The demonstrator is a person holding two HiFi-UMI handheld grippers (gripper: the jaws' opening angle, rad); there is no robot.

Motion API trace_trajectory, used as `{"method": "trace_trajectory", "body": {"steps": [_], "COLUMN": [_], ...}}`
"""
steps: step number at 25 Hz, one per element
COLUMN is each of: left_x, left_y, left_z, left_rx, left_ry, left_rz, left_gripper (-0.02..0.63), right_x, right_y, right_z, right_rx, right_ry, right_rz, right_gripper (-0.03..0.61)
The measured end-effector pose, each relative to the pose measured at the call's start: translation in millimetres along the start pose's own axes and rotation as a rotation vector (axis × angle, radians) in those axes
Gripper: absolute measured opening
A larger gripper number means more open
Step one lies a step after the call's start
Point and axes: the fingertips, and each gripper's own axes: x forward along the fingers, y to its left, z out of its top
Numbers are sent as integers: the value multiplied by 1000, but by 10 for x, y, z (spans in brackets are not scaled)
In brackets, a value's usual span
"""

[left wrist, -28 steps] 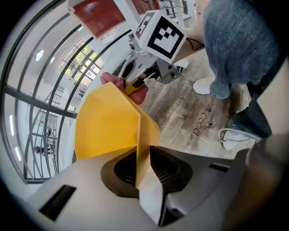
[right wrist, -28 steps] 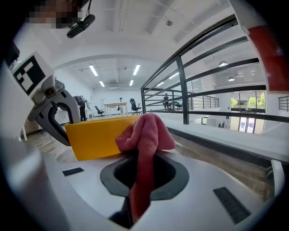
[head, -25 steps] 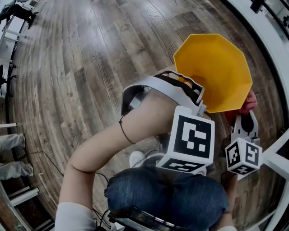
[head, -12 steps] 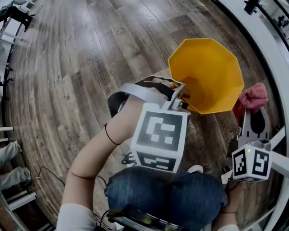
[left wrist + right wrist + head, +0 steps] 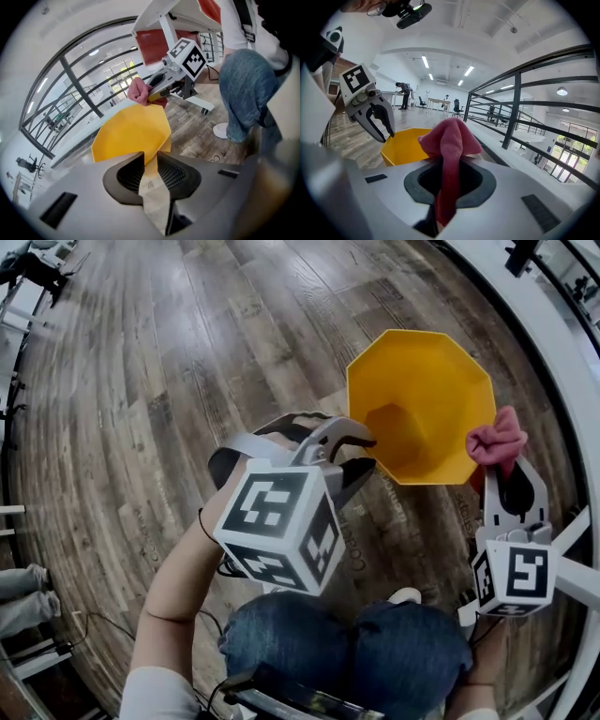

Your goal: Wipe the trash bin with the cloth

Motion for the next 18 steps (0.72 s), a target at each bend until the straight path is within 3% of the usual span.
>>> {"method": "trace_trajectory", "body": {"steps": [5, 9, 18], "left_x": [-84, -300, -292], "left_y": [113, 320, 585], "left_z": [-76, -99, -232], "left_rx": [-59, -82, -381], "left_ry": [-70, -147, -247], "left_rz": [54, 213, 263], "left_gripper": [91, 89, 89], "right_x": [72, 101, 96], "right_y": [70, 73, 81], "right_z": [39, 44, 53], "right_rx": [-7, -80, -65], "right_ry": [13, 33, 22], "right_rz": [41, 16, 19], "right_gripper": [51, 51, 51]}}
